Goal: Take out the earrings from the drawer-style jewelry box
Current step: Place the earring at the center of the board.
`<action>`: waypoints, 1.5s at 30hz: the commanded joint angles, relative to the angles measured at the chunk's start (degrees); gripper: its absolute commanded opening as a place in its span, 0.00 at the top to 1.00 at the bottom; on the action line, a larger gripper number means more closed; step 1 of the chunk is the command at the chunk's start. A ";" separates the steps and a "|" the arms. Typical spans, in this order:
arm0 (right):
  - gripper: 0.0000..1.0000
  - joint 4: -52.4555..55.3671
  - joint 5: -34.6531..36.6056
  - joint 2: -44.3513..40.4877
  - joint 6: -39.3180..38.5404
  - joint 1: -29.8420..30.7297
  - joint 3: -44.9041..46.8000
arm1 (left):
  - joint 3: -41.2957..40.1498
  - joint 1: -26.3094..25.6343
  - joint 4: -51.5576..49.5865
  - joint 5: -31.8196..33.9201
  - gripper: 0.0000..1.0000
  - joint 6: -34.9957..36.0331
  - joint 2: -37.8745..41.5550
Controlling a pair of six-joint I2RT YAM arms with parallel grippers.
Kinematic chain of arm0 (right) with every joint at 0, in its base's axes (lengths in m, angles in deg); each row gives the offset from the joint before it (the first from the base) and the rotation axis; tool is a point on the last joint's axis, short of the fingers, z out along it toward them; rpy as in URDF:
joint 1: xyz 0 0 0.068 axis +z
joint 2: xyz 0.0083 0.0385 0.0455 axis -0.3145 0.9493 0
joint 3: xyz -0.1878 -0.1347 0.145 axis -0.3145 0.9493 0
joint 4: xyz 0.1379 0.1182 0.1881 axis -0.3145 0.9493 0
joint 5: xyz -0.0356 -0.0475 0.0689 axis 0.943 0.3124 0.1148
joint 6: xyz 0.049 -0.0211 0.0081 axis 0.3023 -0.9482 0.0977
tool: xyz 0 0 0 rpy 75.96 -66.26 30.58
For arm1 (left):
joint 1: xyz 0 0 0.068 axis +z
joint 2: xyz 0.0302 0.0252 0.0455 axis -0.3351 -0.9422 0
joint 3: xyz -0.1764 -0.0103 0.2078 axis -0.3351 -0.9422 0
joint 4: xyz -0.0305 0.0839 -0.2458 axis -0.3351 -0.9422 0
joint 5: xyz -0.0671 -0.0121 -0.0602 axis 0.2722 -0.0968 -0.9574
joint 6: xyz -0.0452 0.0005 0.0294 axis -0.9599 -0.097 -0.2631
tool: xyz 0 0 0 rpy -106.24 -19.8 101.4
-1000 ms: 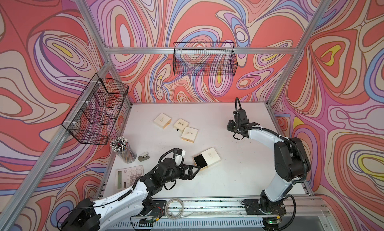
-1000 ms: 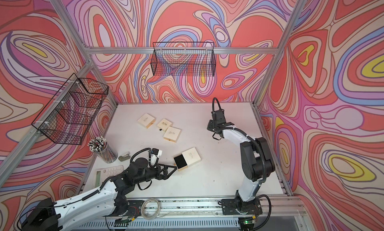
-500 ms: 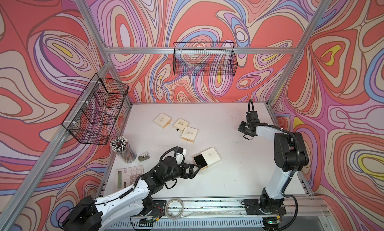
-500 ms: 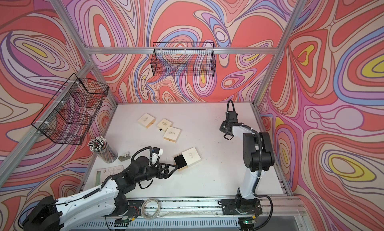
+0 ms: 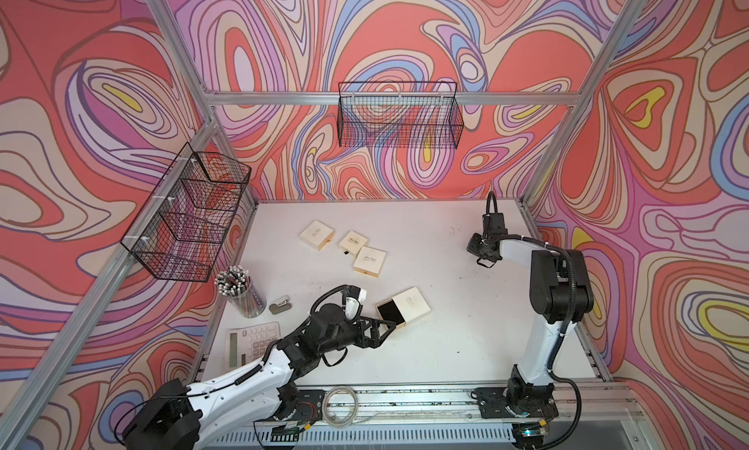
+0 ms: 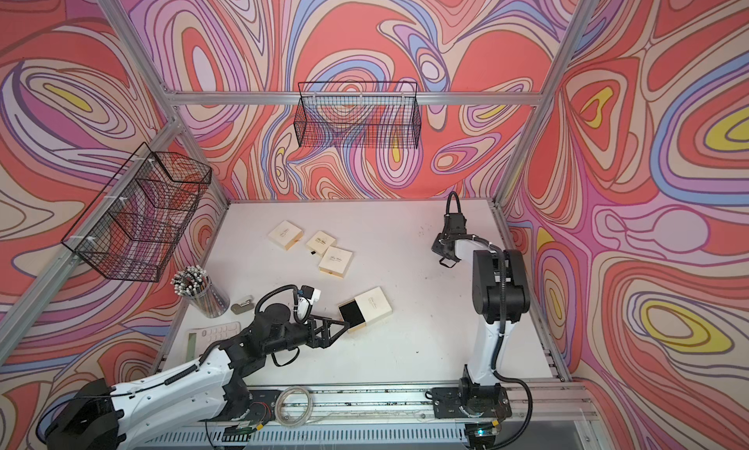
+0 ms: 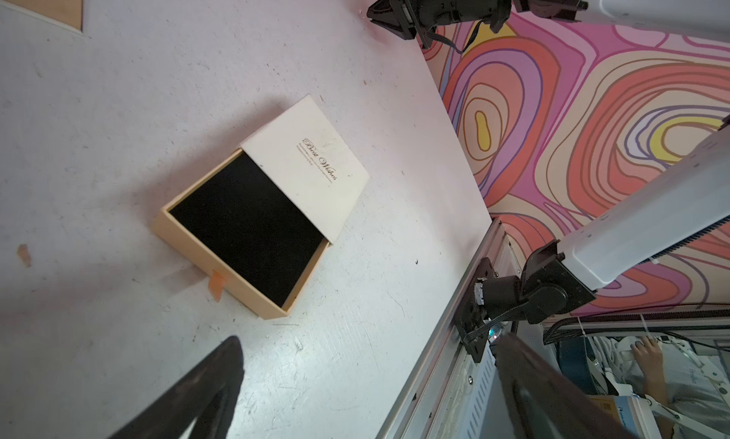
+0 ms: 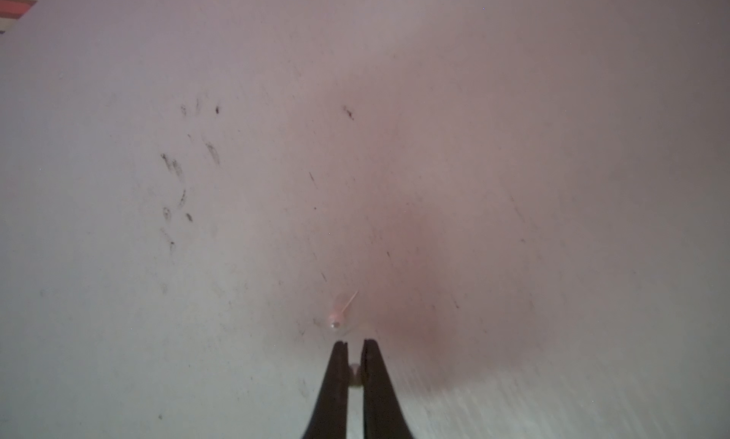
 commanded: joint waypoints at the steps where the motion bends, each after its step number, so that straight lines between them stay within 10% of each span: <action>1: 0.97 1.16 0.57 1.60 -0.69 -0.50 -1.09 | 1.20 0.28 2.11 -0.92 0.00 0.63 0.40; 45: 0.83 2.52 -1.21 1.32 -0.93 -1.38 -2.11 | 1.21 0.32 1.02 0.48 0.00 0.30 0.49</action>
